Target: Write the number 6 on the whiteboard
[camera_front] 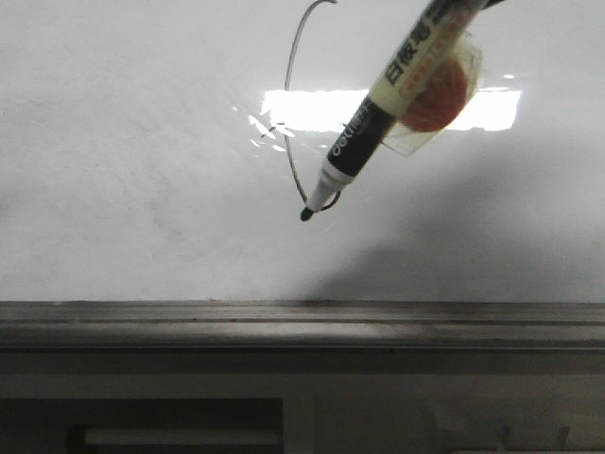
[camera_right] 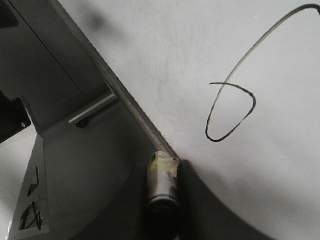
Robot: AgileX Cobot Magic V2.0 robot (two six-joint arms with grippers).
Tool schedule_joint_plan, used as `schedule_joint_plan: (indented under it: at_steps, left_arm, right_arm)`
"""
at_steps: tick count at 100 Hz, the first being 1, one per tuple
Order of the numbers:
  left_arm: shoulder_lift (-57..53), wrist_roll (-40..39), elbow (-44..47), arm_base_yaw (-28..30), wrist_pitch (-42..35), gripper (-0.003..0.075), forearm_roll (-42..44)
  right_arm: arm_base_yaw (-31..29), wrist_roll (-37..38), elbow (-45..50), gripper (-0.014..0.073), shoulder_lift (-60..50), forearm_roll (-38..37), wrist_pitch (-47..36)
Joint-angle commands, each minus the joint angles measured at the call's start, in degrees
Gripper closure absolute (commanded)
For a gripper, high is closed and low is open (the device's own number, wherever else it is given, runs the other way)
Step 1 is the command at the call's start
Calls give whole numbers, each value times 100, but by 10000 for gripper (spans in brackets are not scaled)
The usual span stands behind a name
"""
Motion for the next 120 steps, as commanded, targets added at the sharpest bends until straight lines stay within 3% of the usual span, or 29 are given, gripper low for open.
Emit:
schedule_joint_plan:
  at_steps: [1, 33, 74, 120]
  left_arm:
    - [238, 63, -207, -9, 366, 262, -152]
    - [1250, 351, -756, -689, 623, 283, -263]
    - [2401, 573, -1239, -1932, -238, 294, -130]
    - [2811, 707, -1323, -2013, -438, 388, -157]
  right_arm:
    - [-44, -64, -301, 643, -71, 192, -137]
    - [-25, -64, -1033, 643, 466, 397, 395]
    - [-25, -76, -1463, 643, 790, 648, 854]
    - [-25, -217, -1463, 643, 790, 793, 861]
